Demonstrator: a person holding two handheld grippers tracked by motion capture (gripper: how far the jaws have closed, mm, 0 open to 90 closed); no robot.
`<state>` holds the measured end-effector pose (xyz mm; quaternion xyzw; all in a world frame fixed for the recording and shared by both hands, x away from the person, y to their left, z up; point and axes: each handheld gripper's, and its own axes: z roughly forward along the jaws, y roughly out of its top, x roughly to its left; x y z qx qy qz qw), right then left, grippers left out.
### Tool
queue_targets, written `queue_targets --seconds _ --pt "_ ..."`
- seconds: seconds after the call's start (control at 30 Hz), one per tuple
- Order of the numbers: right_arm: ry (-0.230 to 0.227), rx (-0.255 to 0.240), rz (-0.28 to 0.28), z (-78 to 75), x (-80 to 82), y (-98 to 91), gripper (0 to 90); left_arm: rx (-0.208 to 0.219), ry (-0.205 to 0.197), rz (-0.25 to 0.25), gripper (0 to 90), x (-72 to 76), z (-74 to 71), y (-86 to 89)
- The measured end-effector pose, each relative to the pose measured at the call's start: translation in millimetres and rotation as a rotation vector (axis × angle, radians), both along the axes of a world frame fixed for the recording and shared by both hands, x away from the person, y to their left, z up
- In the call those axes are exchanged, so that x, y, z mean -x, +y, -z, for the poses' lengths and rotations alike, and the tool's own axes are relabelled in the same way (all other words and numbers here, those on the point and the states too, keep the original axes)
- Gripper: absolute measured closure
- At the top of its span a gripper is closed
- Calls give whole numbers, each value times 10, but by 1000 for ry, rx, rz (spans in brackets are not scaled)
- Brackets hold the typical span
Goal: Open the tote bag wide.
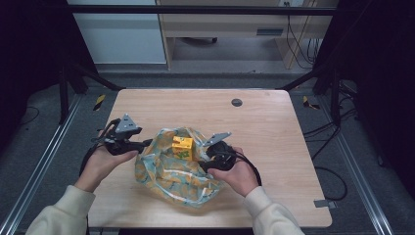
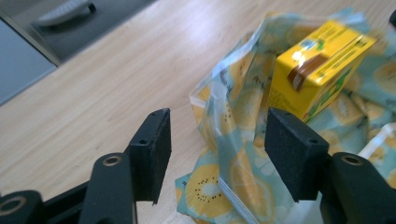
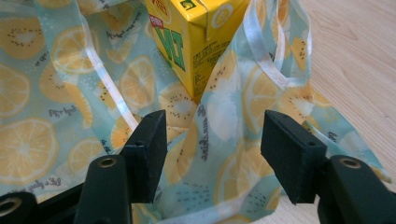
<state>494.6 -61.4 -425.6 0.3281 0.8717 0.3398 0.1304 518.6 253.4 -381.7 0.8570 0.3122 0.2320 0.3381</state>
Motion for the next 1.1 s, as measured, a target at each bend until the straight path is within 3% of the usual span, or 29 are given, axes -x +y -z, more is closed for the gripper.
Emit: queue_targets --seconds 0.1,0.2,0.23,0.3,0.43,0.53,0.67,0.8,0.83,0.9,1.0,1.1 --pt "11 4 6 33 -41 29 419 -6 30 0 398 -82 112 -61" --pt "16 13 -1 54 -63 37 484 -20 50 8 408 -128 188 -114" --pt "23 20 -9 65 -71 38 576 -35 72 13 440 -170 241 -140" --pt "31 24 -14 78 -78 40 655 -52 100 9 511 -213 297 -160" --pt "27 25 -22 77 -87 26 754 -65 117 9 649 -234 357 -184" --pt "20 16 -31 62 -74 13 817 -67 117 17 787 -218 376 -197" --pt "-2 15 -31 18 -91 -6 882 -59 97 13 874 -194 342 -201" --pt "-24 7 -14 -60 -161 -23 884 -25 49 -5 886 -176 247 -211" --pt "-47 -3 1 -139 -227 -36 885 -11 18 -15 888 -171 191 -214" --pt "-71 -16 23 -219 -301 -50 887 -6 6 -23 888 -177 174 -218" --pt "-80 -15 39 -256 -404 -55 887 -29 22 -30 888 -208 227 -225" --pt "-55 -4 63 -164 -546 -38 888 -32 36 -42 891 -226 315 -229"
